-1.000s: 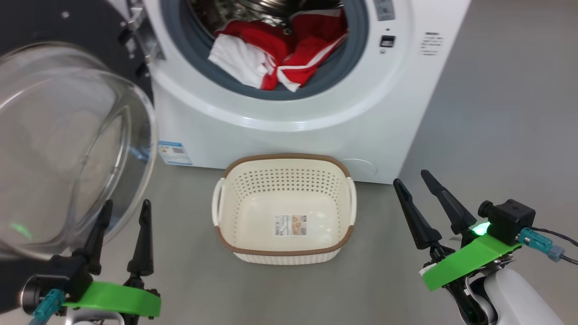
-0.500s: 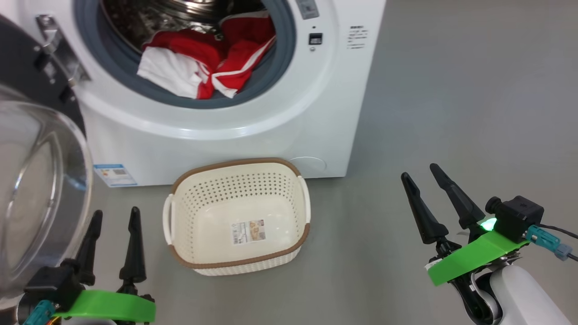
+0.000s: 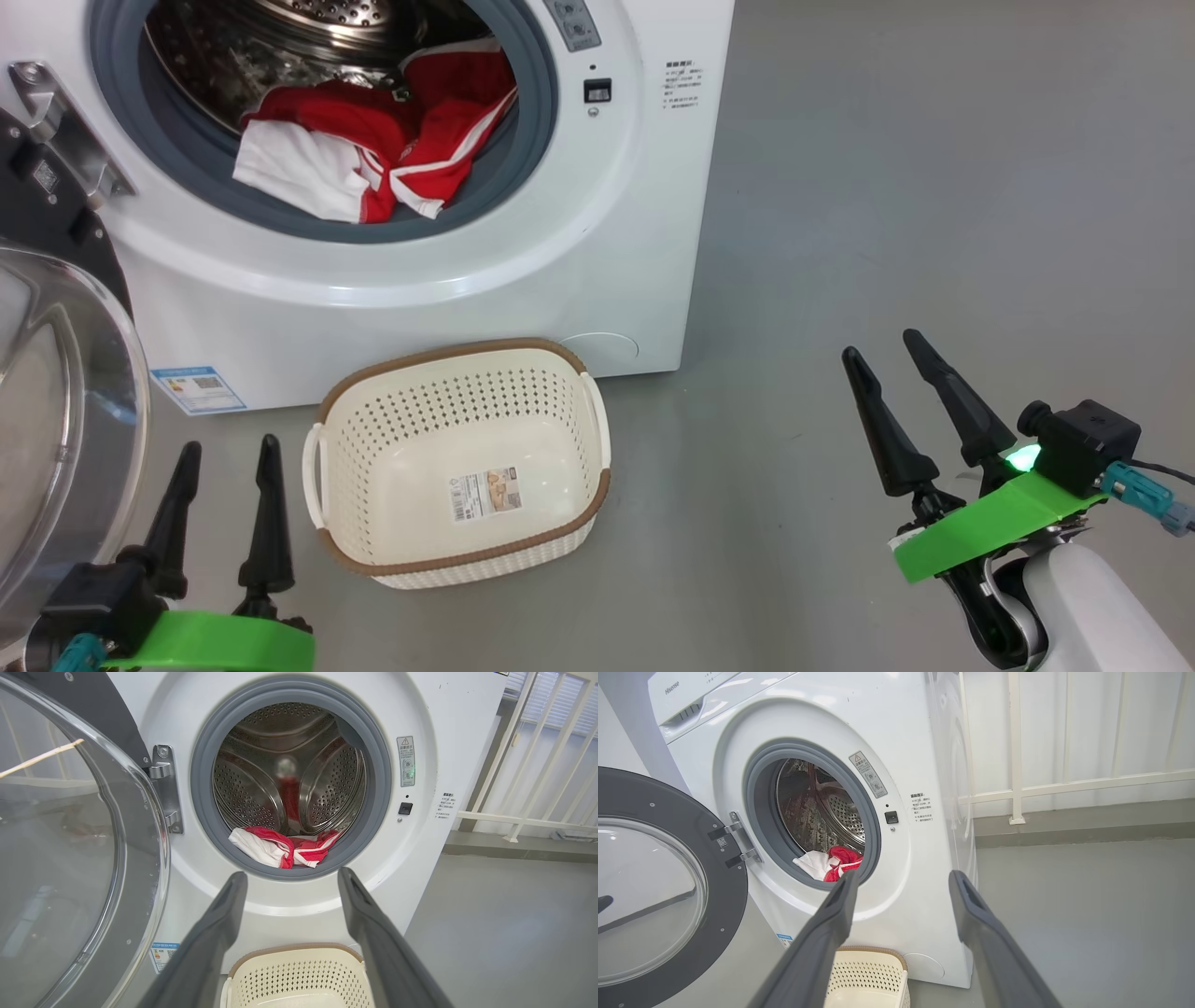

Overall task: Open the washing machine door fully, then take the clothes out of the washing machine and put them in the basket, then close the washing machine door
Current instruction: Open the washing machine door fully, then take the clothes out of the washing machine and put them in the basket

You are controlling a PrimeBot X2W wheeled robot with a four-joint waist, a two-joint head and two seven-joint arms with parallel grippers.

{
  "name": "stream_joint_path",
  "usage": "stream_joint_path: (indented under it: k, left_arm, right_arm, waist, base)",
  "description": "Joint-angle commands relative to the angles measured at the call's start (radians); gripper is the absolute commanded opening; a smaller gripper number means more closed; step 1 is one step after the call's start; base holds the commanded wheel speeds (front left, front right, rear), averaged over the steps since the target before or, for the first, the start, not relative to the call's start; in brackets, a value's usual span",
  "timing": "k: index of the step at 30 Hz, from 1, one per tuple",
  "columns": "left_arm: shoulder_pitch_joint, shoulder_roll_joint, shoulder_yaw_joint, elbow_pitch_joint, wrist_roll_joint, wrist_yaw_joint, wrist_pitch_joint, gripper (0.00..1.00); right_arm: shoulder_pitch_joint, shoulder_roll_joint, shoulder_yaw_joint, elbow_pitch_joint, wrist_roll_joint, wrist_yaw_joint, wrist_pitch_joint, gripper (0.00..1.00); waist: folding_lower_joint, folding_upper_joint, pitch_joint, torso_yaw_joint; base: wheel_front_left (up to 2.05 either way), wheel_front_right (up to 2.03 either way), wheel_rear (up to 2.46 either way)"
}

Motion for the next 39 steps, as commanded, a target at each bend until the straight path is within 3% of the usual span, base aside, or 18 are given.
stream_joint_path:
  k: [1, 39]
  left_arm:
    - [-0.009, 0.017, 0.041, -0.024, 0.013, -0.01, -0.012, 1.0]
    - [0.002, -0.015, 0.076, -0.013, 0.062, -0.055, -0.012, 1.0]
  right_arm:
    - [-0.01, -0.011, 0.011, -0.027, -0.013, 0.002, -0.012, 1.0]
    - [0.005, -0.015, -0.001, -0.024, -0.028, 0.002, -0.012, 1.0]
  waist:
    - [0.0, 0.0, -0.002, 0.002]
    - [0.0, 0.0, -0.017, 0.018]
  base:
    - [0.0, 0.0, 0.0]
    - [0.0, 0.0, 0.0]
